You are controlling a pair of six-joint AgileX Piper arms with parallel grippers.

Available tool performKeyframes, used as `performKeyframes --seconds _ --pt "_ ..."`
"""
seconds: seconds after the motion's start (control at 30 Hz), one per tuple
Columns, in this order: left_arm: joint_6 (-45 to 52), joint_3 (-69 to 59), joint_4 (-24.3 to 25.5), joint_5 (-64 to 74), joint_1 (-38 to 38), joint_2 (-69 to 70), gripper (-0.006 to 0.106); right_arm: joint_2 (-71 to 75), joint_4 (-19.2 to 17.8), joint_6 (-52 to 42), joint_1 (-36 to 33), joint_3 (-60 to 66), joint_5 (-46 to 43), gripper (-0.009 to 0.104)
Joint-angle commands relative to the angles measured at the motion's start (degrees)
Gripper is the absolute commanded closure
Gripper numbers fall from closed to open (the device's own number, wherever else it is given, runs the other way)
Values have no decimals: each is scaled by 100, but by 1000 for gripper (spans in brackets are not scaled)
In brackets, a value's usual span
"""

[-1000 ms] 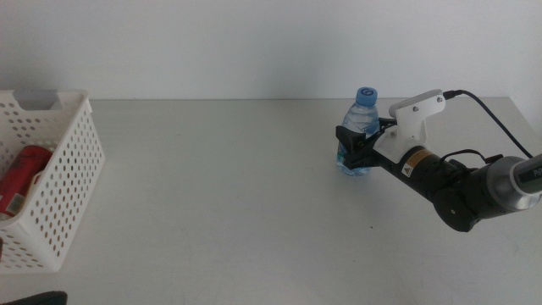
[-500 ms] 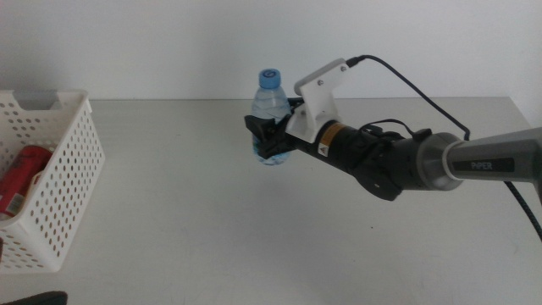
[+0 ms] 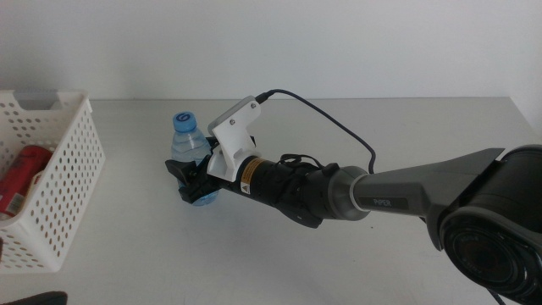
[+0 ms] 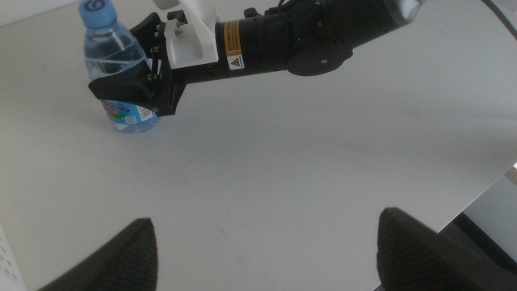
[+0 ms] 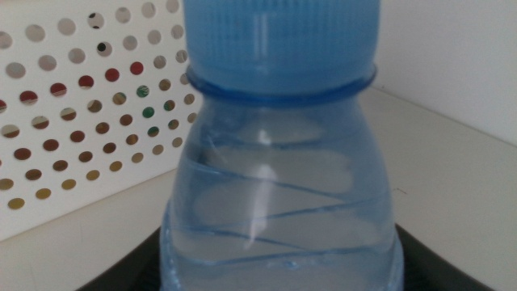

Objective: Use arms to grab the bottles and put them into the dustbin to the left of the table.

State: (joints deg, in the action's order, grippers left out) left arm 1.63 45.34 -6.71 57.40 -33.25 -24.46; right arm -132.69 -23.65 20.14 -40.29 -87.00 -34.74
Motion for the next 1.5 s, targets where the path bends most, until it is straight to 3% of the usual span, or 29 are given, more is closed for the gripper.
performKeyframes --seconds 0.0,0.13,0.27,0.5,0.6,0.87,1.23,1.47 --pt "-24 144 -43 -359 -36 -60 8 367 76 -23 -72 -296 -678 96" --pt "-24 144 -43 -359 -36 -60 8 335 89 -194 -111 -301 -651 95" --pt "-24 144 -43 -359 -36 -60 8 340 118 -132 -110 -301 -650 84" --pt "-24 144 -43 -359 -36 -60 8 340 118 382 -110 -115 -651 26" --pt "-24 144 -43 -359 -36 -60 8 377 92 414 -110 72 -642 14" --pt "-24 144 -43 -359 -36 -60 8 1172 82 348 -93 1281 -658 20" --pt "-24 144 -43 -359 -36 -60 8 3769 56 326 -86 3900 -376 24" --pt "-24 144 -43 -359 -36 -60 8 5004 -201 385 -86 4933 -340 24"
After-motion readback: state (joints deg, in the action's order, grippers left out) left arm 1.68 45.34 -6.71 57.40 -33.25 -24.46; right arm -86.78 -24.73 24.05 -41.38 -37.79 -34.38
